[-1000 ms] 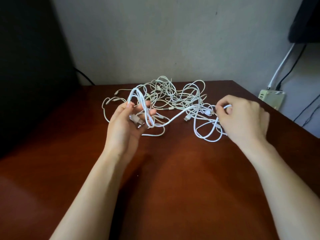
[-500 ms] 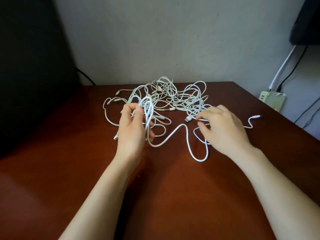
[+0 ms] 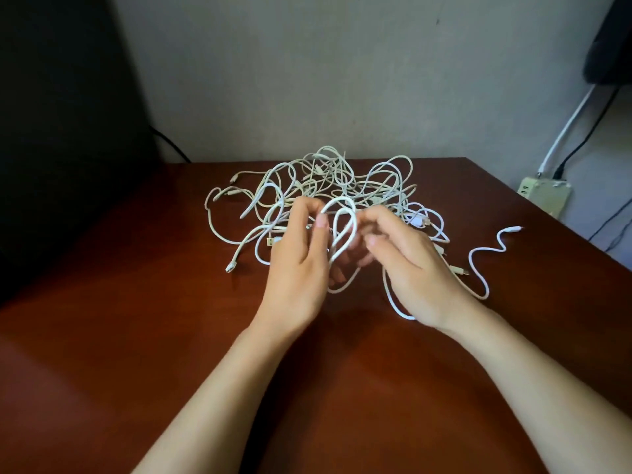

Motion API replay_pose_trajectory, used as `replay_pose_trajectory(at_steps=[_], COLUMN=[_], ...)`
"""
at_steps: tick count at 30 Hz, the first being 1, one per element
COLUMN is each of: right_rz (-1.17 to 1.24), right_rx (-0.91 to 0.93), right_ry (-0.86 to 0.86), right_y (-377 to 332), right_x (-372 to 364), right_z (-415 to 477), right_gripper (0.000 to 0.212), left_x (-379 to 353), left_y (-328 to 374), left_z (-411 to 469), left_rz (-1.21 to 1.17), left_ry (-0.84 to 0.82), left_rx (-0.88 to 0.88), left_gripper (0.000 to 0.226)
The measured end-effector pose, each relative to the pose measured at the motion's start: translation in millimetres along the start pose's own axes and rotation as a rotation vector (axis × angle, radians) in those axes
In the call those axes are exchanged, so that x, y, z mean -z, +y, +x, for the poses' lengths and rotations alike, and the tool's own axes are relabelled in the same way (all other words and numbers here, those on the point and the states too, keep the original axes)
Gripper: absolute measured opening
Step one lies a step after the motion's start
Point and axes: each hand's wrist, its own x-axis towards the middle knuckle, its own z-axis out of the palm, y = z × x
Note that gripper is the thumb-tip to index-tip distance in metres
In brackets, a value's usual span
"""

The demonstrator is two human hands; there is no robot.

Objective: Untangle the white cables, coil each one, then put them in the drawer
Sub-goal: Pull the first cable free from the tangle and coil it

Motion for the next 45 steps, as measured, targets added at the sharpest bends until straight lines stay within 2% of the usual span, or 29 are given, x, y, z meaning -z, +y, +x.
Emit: replay_pose_trajectory(at_steps=[4,7,13,16,19,20,22,24,27,32,40,42,45], right_rz=[-0.016,-0.159,-0.233,-0.322,-0.427,-0.437,-0.428,-0.416,-0.391,-0.402,-0.467,-0.506,-0.613], right_rx=[0.005,0.064,0.046,0.045,-0.024,-0.051,-0.047,-0.018,0.001,-0.019,-0.22,-0.25,-0.289], right_ry=[-0.016,-0.051,-0.104,-0.086,-0.155,-0.189,-0.227,-0.218,-0.162,-0.03,0.32,0.396,0.369], right_y=[3.2,4.3,5.7,6.7,5.4,4.4,4.2,6.0,4.6,3.0,16.9,19.4,20.0], right_x=[-4.5,-7.2,-11.7,-10.3,-7.4,-6.9,-8.2,-7.8,-4.9,1.7,14.9,19.1,21.0], right_z=[0.7,-0.9,-2.9,-2.3,-3.0,-4.0,-4.4,-5.3,-3.9,-1.5,6.1,7.8,6.4], right_gripper=[0.021,0.018,0.003,0.017,0.03,0.028,0.011,0.025,0.04,0.038,0.047,0.043,0.047], left_x=[1.4,1.8,5.4,6.9,7.3,7.5,9.1,12.3,19.3,28.8,49.4,52.8,51.6], left_y=[4.8,4.9,-0.3,0.1,-0.6,-0.2,0.5,1.1,2.1,1.0,-3.1,-5.4,-6.3], left_z=[-3.3,-4.8,0.0,0.5,0.7,0.6,1.2,4.0,11.0,16.8,23.1,23.7,23.4], left_rz=[0.032,0.064,0.101,0.085,0.08,0.082,0.06,0.022,-0.079,-0.299,-0.639,-0.683,-0.662], left_ry=[-0.043,-0.066,0.009,0.01,0.035,0.055,0.113,0.187,0.297,0.427,0.584,0.609,0.557], left_rx=[-0.067,-0.081,-0.061,-0.073,-0.082,-0.077,-0.055,-0.035,0.022,0.111,0.198,0.241,0.271], left_gripper=[0.016,0.015,0.017,0.016,0.014,0.013,0.015,0.015,0.018,0.021,0.021,0.02,0.019])
